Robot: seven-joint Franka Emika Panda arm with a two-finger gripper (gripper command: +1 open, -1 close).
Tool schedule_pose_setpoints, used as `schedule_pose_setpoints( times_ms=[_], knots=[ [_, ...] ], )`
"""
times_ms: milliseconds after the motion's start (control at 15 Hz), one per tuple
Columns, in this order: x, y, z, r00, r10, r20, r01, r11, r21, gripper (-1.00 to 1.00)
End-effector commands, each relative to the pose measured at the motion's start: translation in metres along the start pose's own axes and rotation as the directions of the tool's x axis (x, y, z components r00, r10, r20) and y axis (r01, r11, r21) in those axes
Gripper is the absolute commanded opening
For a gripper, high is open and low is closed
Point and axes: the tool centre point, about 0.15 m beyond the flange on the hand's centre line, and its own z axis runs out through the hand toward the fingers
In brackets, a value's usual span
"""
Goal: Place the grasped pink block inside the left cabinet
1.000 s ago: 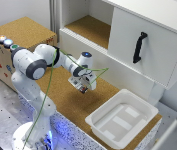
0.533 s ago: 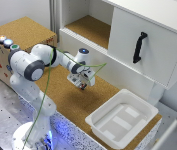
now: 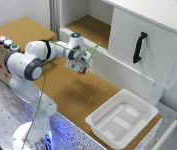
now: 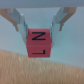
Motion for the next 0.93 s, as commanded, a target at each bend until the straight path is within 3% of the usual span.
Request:
schedule_pose_setpoints(
  times_ms=[0, 200, 400, 867],
  knots=[
    [0.116, -0.015, -0.053, 0.999, 0.003, 0.049, 0.006, 0.983, -0.184, -1.0],
    [0.15, -0.012, -0.076, 1.0, 0.014, 0.006, -0.012, 0.984, -0.179, -1.0],
    [0.164, -0.01, -0.083, 0.998, 0.051, -0.025, -0.054, 0.99, -0.134, -1.0],
    [0.193, 0.012, -0.06, 0.979, 0.185, -0.081, -0.188, 0.982, -0.026, -1.0]
  ],
)
